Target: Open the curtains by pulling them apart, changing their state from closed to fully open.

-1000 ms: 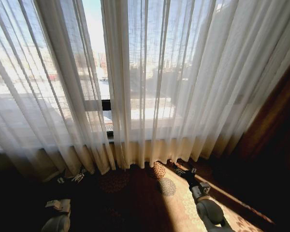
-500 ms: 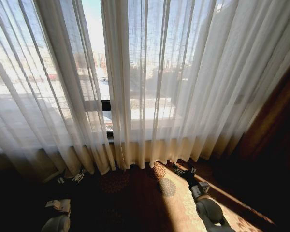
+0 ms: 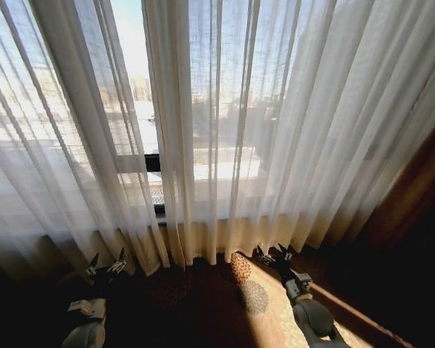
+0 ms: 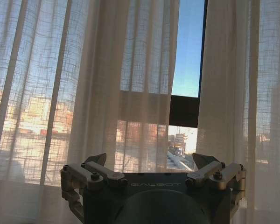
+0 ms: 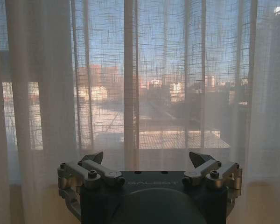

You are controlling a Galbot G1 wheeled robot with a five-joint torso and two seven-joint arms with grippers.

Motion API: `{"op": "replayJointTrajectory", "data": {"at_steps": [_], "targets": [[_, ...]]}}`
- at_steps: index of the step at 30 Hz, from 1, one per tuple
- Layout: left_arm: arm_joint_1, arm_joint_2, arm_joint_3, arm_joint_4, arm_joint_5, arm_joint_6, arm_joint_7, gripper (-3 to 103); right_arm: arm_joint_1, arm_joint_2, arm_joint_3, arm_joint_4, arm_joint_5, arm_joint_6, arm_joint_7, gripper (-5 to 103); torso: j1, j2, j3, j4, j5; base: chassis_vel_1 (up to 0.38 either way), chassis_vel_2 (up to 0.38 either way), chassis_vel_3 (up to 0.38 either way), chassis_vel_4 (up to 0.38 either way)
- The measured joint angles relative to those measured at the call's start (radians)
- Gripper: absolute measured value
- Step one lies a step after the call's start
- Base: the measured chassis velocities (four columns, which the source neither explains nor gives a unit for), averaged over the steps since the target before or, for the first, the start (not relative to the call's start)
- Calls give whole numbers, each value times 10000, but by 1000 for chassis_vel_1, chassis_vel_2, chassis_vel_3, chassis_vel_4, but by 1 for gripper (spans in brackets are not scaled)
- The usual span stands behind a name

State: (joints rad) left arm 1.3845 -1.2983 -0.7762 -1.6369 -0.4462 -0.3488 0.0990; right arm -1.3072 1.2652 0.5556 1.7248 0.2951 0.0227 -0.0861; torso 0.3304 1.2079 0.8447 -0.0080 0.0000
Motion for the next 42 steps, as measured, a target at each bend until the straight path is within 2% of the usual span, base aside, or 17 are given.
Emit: {"op": "replayJointTrajectory", "data": {"at_steps": [7,10,12,18,20,33,36,42], "targets": [[2,-1,-1,0,0,0,0,100,40,-6,7,-39,39,18,-25,100,-11,6,-6,2,-7,-354,343,371,-344],[2,-1,-1,0,1,0,0,100,67,13,-8,-81,71,121,-40,100,-10,3,-4,-1,10,-321,324,265,-345],[1,0,-1,0,0,0,0,100,78,38,-24,-84,56,148,-144,100,-8,4,-4,0,-11,-331,347,329,-362],[-1,0,-1,0,0,0,0,100,223,112,-128,-175,43,332,-131,100,5,-2,1,2,7,-255,302,268,-275],[-3,0,-1,0,0,0,0,100,264,119,-150,-230,93,440,-167,100,9,-3,2,0,3,-163,163,123,-167],[5,0,-4,-1,0,0,0,100,582,92,-360,-630,-137,545,-554,100,-26,14,-9,-1,-1,-9,5,1,8],[2,0,-3,0,0,0,0,100,1015,95,-595,-896,-32,810,-444,100,-7,2,-2,0,0,-67,82,74,-61],[0,0,-1,0,0,0,0,100,1865,57,-1131,-1513,-234,807,-113,100,3,-2,1,0,-1,-90,89,79,-92]]}}
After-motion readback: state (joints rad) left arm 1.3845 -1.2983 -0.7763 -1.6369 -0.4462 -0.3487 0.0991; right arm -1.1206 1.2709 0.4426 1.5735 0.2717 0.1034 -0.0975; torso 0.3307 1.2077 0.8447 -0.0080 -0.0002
